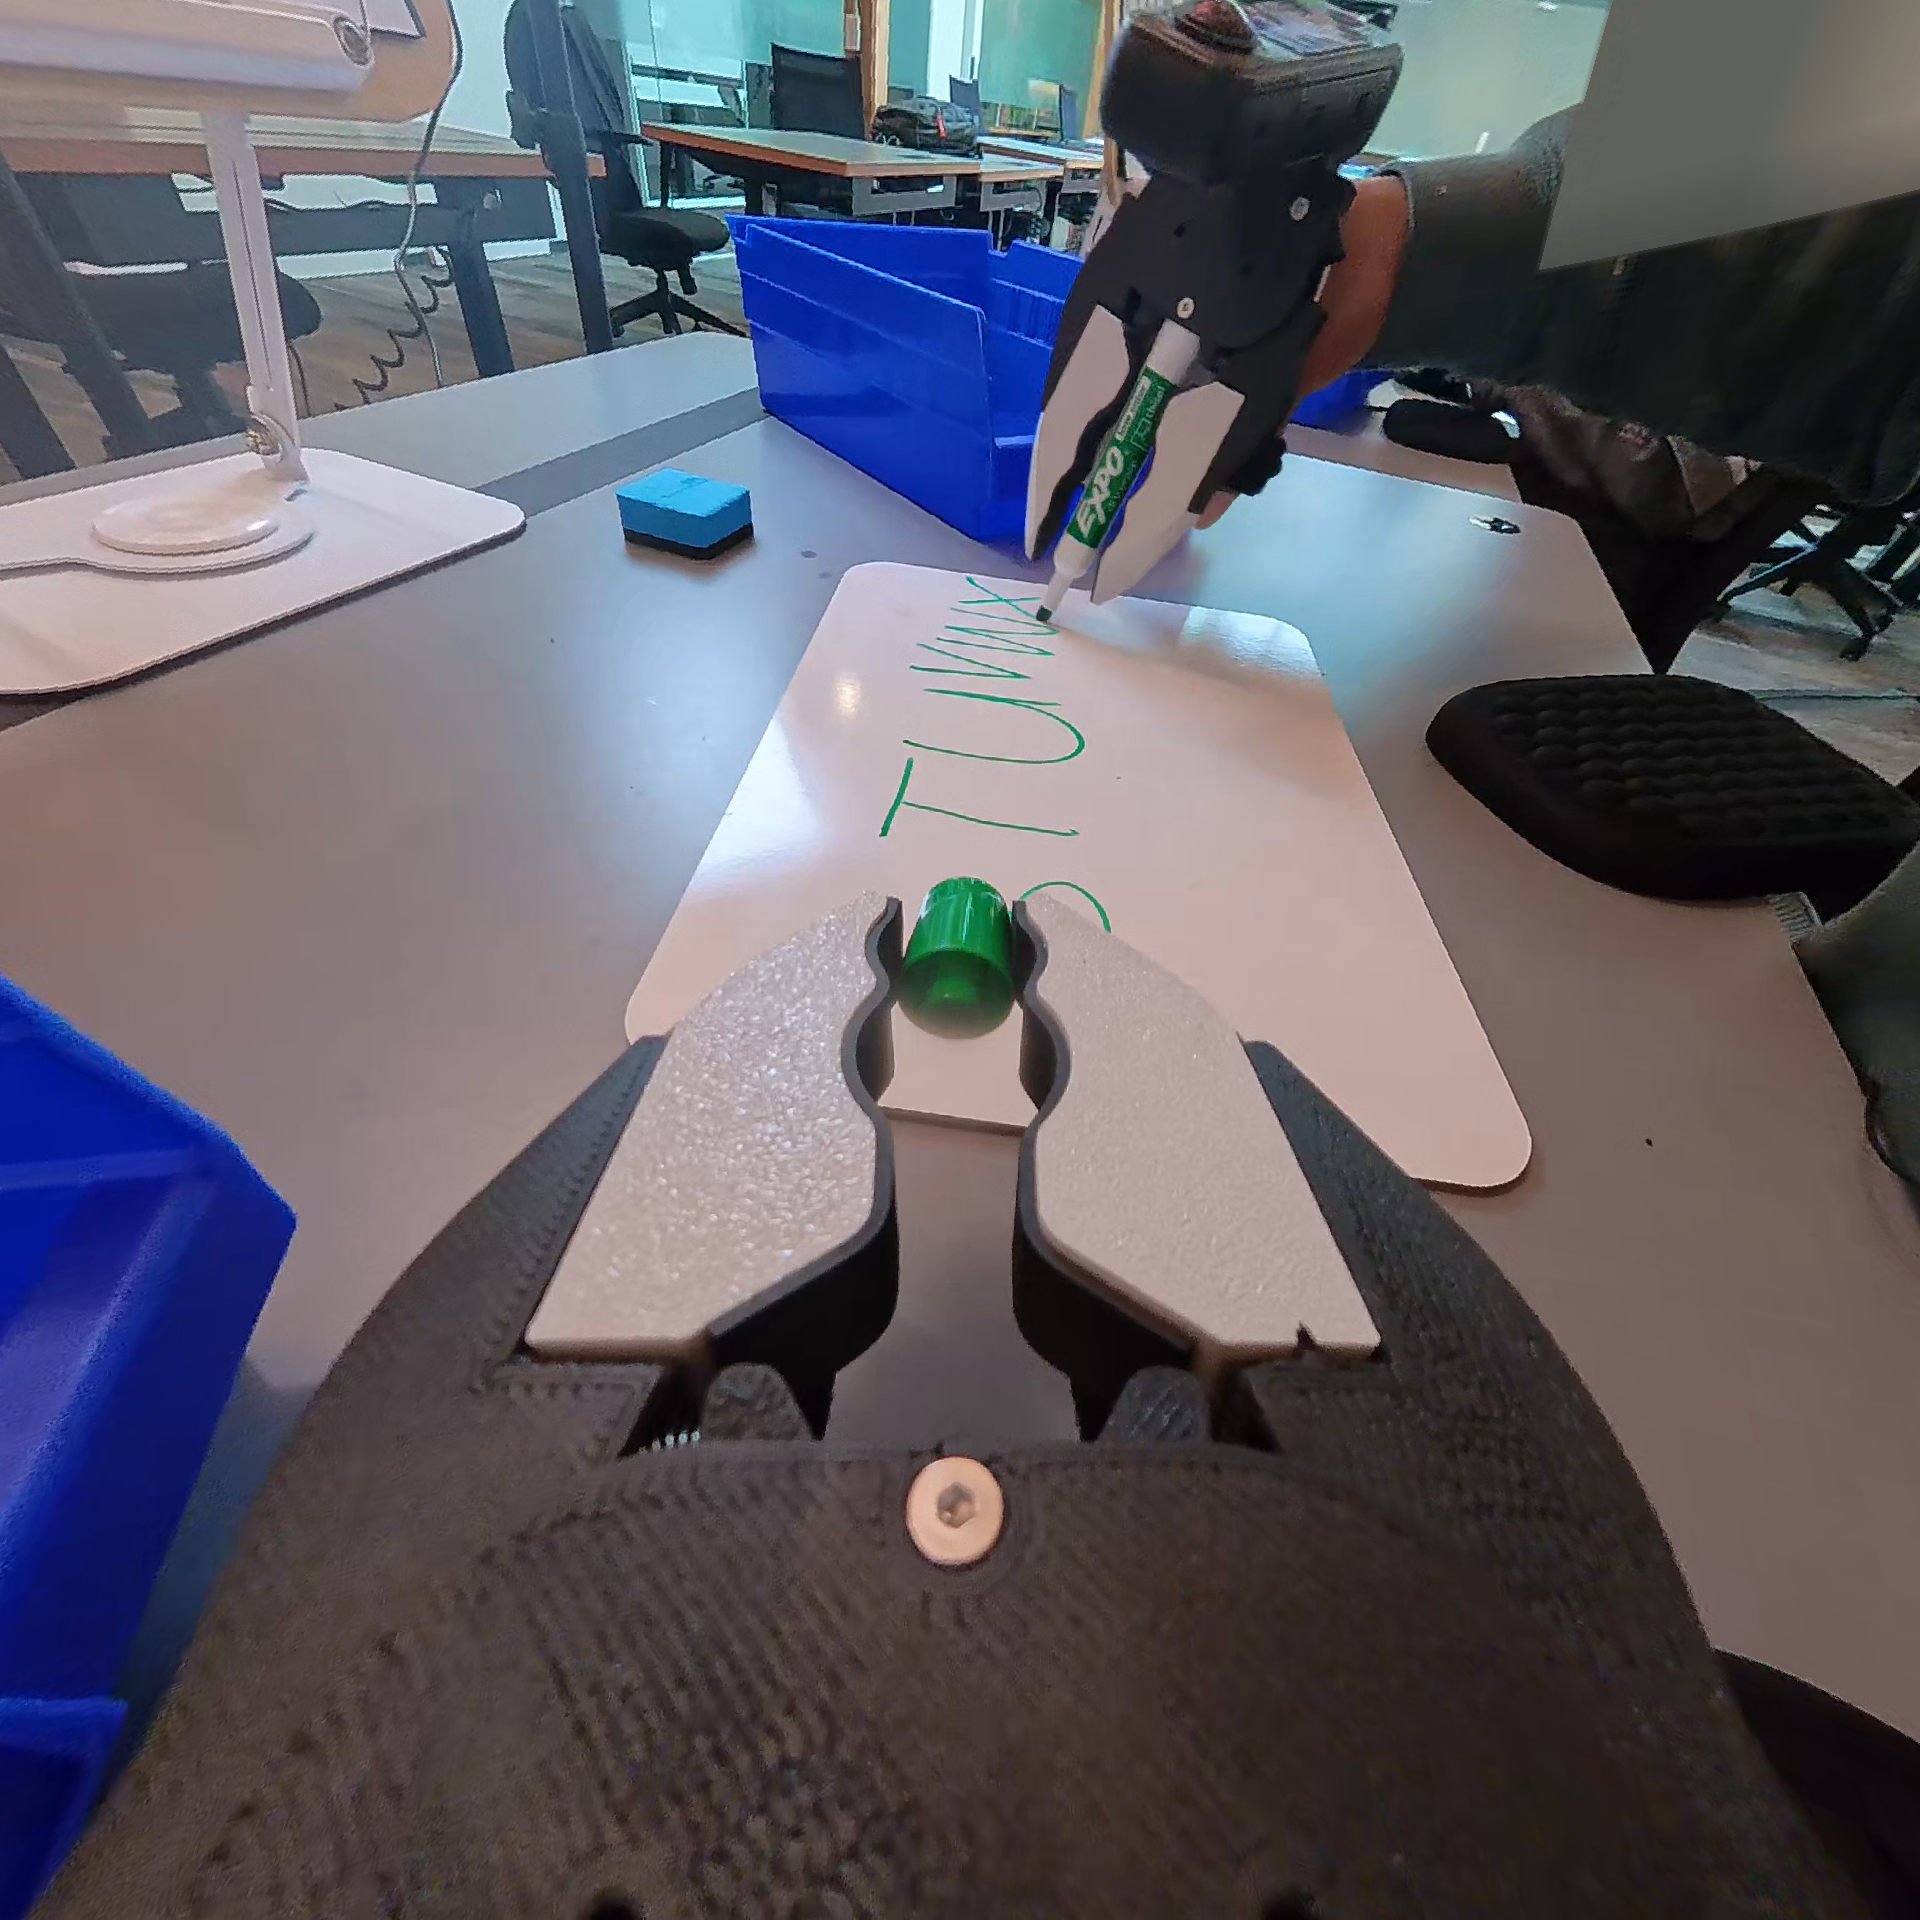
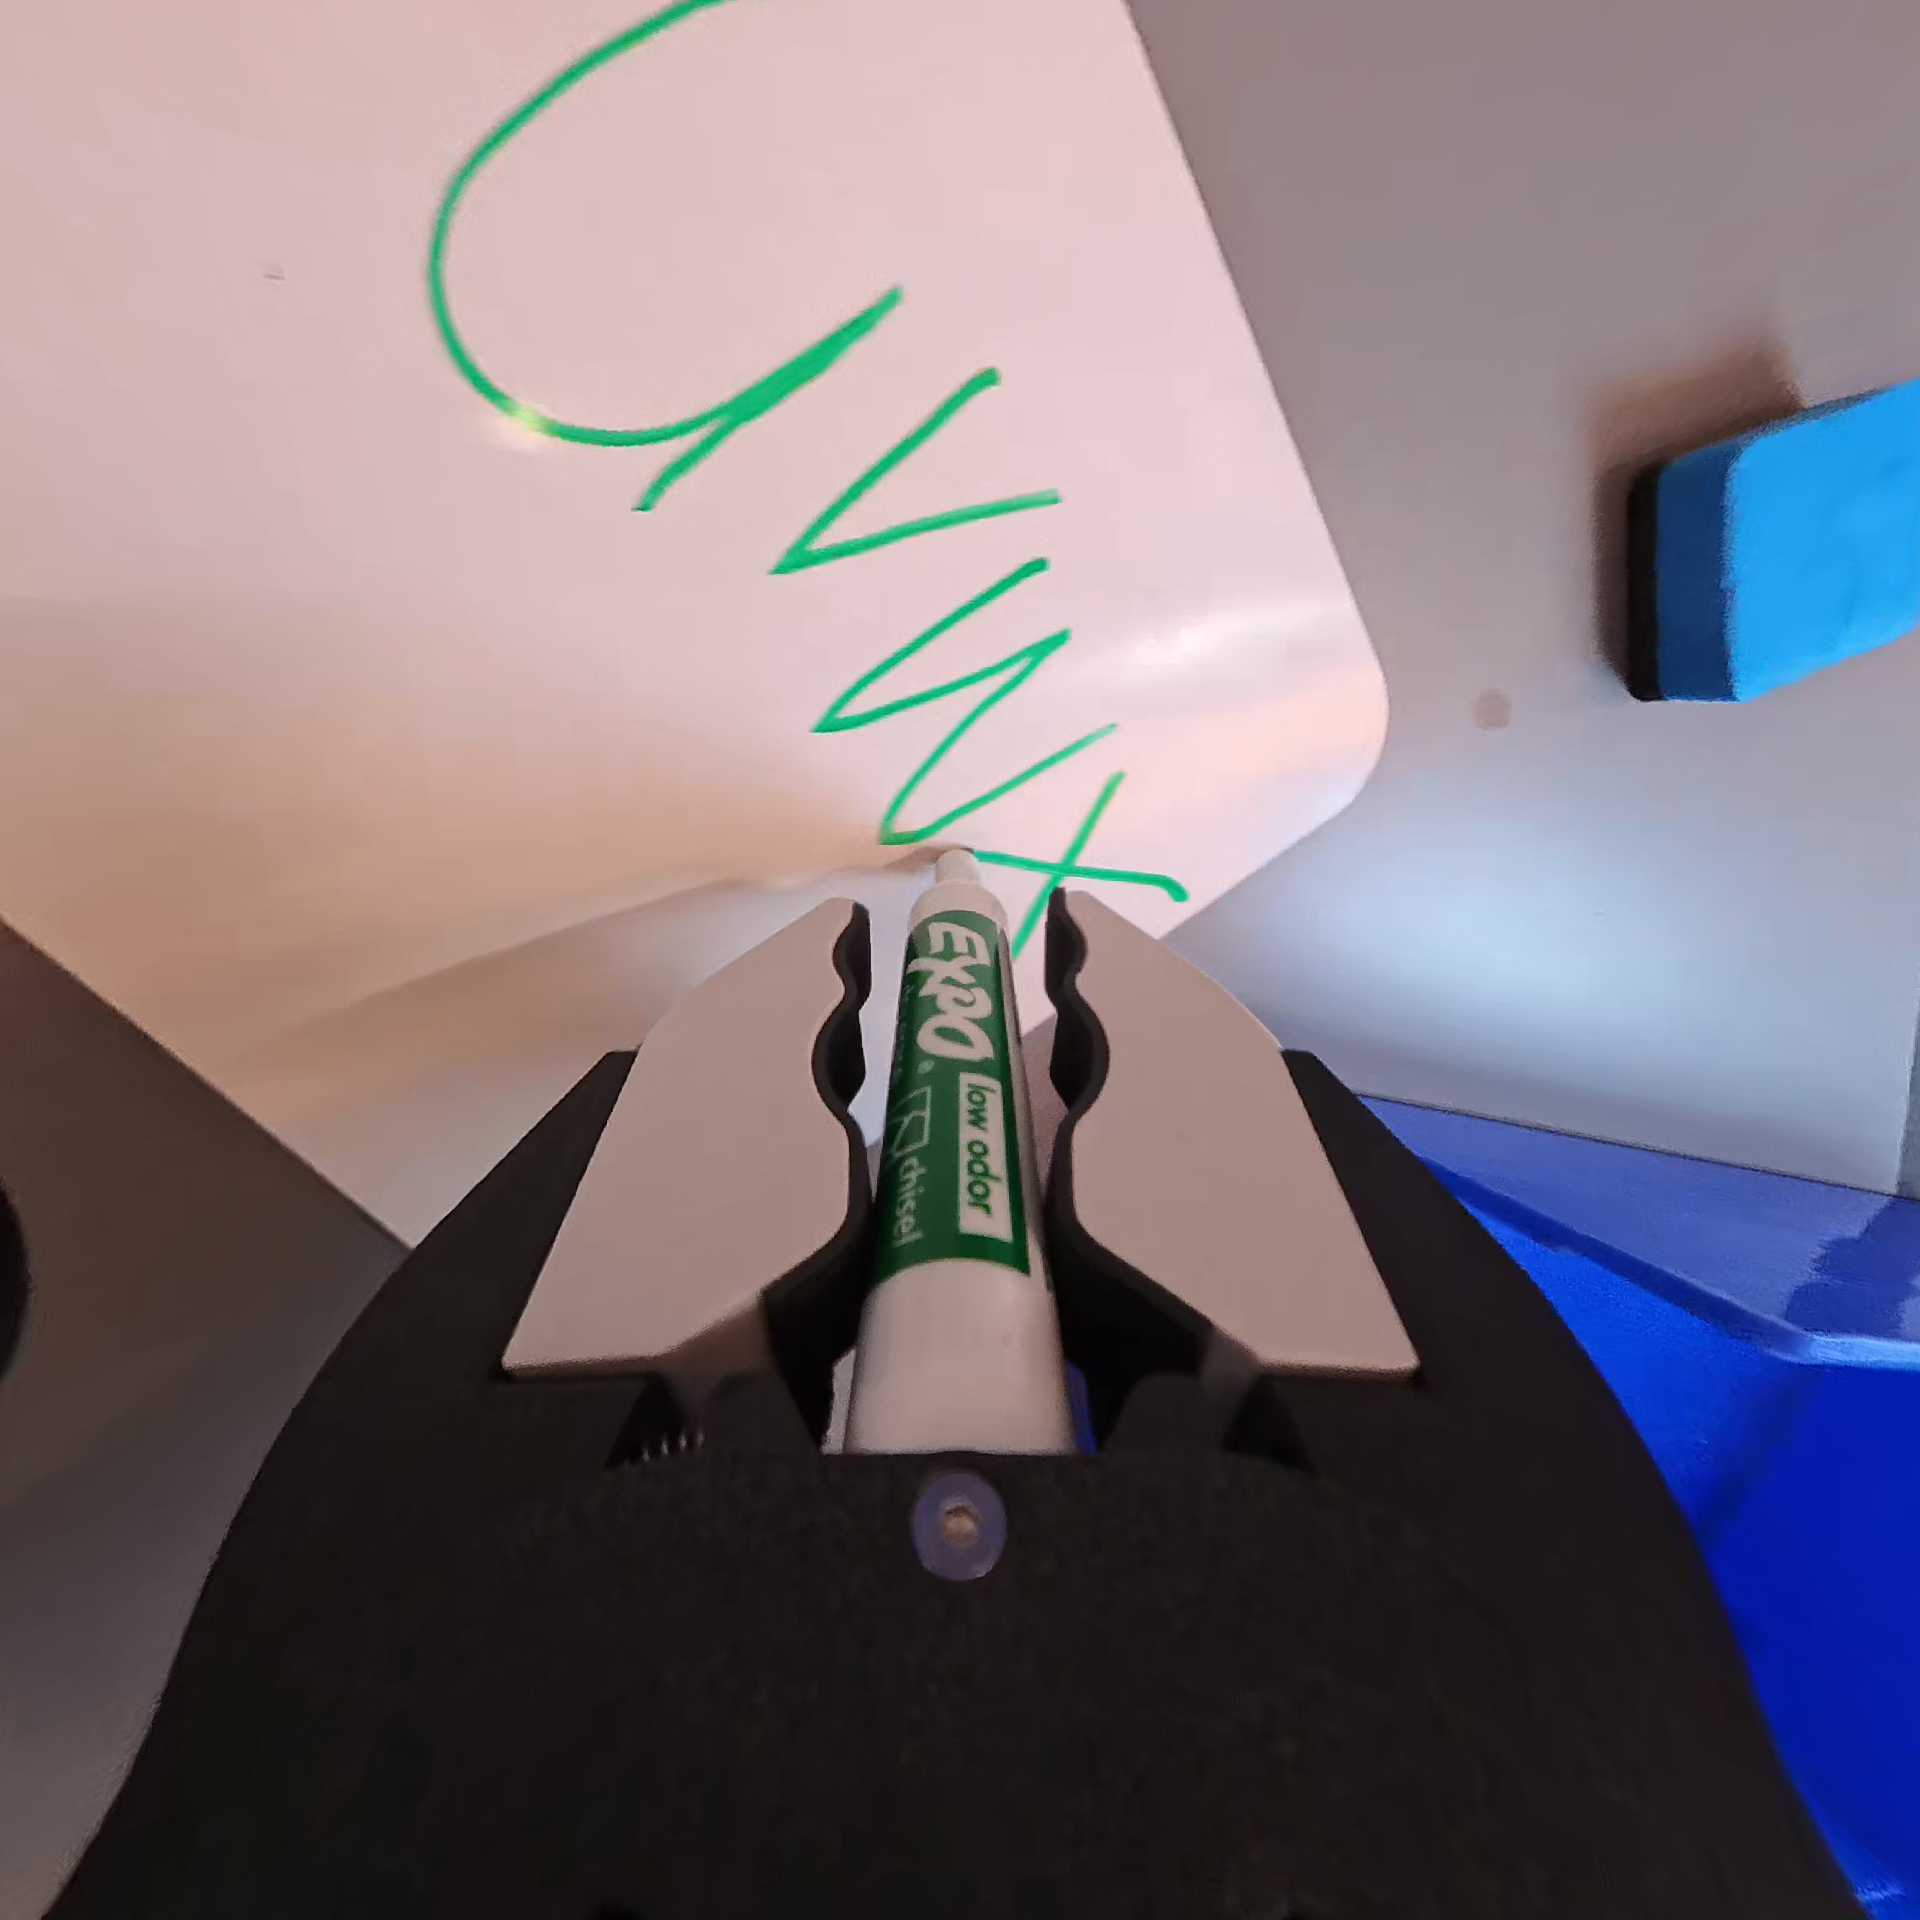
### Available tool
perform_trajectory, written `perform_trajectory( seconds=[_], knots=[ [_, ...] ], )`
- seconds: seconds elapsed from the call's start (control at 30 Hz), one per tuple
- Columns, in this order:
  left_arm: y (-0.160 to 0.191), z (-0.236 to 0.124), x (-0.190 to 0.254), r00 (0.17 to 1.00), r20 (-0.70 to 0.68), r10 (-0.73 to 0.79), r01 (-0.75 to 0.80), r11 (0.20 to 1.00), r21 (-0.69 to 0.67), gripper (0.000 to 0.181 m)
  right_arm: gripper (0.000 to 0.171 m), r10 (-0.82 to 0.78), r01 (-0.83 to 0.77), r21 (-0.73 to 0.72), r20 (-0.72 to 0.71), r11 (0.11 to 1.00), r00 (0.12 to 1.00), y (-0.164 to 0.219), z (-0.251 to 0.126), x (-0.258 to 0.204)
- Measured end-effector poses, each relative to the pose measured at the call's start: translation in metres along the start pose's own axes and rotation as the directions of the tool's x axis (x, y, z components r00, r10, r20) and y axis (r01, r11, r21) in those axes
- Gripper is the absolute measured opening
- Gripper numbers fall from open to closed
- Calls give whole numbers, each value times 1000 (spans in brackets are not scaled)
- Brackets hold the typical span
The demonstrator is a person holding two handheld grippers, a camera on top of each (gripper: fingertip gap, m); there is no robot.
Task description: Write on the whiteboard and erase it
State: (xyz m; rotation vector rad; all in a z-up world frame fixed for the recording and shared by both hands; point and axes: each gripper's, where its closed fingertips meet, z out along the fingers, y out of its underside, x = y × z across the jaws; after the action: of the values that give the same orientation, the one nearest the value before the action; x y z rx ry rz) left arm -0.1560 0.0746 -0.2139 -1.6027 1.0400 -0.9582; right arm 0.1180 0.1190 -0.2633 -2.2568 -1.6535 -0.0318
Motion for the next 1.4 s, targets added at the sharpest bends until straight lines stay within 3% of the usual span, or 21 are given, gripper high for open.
perform_trajectory(
  seconds=[0.13, 0.33, 0.43, 0.63, 0.93, 1.17, 1.3, 1.4],
  knots=[
    [0, 0, 1, 1000, -2, 7, -7, 1000, -3, 20, 33, 6, -3, 50, -58, 999, 998, -5, -10, 2],
    [0, 1, 3, 1000, -5, 15, -15, 1000, 0, 20, 34, 170, -89, 392, -177, 915, 969, -33, -77, 31],
    [-1, 2, 8, 999, -27, 27, -27, 1000, 4, 20, 34, 226, -87, 584, -168, 807, 959, -47, -101, 23],
    [-8, 2, 26, 991, -120, 65, -59, 997, 57, 20, 34, 216, -79, 872, -32, 484, 976, -73, -127, -16],
    [-61, 15, 63, 934, -175, 313, -275, 938, 210, 20, 34, -4, -204, 942, 213, 265, 977, -112, -128, -70],
    [-134, 64, 104, 830, -189, 525, -454, 832, 318, 20, 34, -141, -218, 969, 233, 113, 962, -136, -176, -92],
    [-154, 84, 119, 780, -184, 599, -519, 782, 344, 20, 34, -139, -275, 961, 275, 19, 951, -127, -193, -91],
    [-161, 94, 123, 762, -173, 624, -548, 764, 341, 20, 34, -136, -278, 961, 275, 0, 952, -120, -198, -90]
  ],
)
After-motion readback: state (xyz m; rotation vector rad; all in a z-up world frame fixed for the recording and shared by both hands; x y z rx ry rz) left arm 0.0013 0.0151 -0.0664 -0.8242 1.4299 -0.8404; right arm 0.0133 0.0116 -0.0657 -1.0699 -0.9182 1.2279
